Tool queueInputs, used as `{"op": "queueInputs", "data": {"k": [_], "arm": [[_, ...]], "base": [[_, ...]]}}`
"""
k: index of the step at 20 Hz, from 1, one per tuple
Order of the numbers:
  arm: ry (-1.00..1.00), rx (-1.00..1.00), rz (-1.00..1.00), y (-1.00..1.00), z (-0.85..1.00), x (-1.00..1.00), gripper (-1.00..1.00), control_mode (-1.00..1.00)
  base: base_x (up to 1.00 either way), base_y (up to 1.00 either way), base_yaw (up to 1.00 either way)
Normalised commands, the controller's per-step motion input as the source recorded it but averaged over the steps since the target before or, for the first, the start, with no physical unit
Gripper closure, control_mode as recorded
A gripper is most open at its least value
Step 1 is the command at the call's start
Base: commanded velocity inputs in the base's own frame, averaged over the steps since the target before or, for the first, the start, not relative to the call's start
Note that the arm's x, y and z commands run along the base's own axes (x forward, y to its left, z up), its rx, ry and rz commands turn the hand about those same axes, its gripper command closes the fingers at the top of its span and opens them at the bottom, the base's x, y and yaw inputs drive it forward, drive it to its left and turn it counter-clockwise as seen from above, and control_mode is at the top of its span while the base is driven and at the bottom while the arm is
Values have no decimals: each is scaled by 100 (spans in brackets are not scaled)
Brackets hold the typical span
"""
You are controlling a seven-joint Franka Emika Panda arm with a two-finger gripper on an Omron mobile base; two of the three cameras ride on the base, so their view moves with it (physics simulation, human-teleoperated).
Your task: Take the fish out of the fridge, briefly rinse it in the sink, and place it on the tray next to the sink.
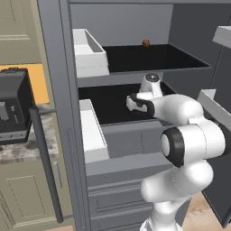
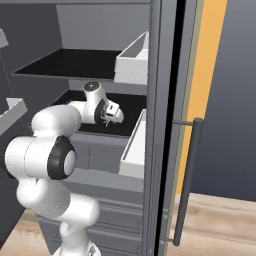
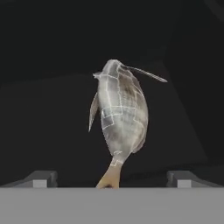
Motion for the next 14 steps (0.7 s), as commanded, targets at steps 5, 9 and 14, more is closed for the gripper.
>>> {"op": "queueInputs", "data": {"k": [5, 9, 14], "arm": [[0, 0, 0, 0, -3, 62, -100, -100], [0, 0, 0, 0, -25, 31, -100, -100], [0, 0, 0, -3, -43, 4, -100, -100]], "base": [[0, 0, 0], [0, 0, 0], [0, 0, 0]]}}
